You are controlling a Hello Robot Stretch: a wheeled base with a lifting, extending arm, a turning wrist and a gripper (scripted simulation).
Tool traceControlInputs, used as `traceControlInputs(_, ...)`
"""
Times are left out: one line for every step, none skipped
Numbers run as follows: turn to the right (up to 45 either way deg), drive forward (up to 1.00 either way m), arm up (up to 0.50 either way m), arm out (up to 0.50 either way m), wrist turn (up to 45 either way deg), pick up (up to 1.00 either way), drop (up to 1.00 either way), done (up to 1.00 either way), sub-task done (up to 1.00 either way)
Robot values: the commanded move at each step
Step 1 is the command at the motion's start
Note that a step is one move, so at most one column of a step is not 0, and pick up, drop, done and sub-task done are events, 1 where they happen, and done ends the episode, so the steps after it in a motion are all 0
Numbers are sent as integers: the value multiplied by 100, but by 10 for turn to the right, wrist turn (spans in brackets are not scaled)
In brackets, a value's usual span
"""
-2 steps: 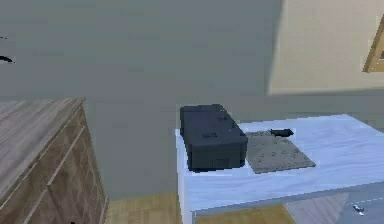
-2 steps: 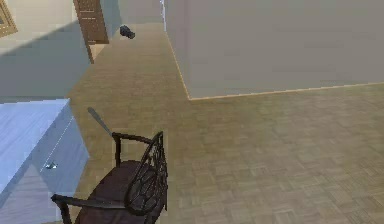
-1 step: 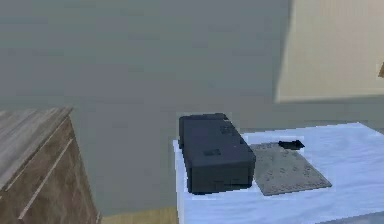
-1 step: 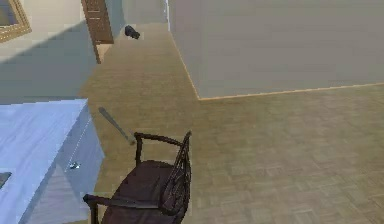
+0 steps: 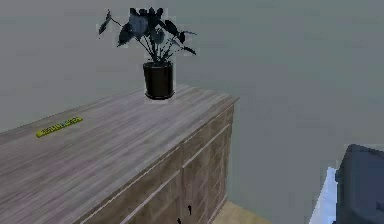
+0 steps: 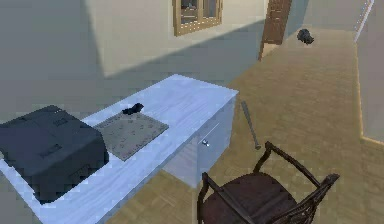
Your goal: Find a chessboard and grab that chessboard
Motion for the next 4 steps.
traceControlInputs(-180, 0, 0, 0, 0, 0, 0, 0, 0)
traceControlInputs(0, 0, 50, 0, 0, 0, 0, 0, 0)
traceControlInputs(0, 0, 26, 0, 0, 0, 0, 0, 0)
traceControlInputs(0, 0, 0, 50, 0, 0, 0, 0, 0)
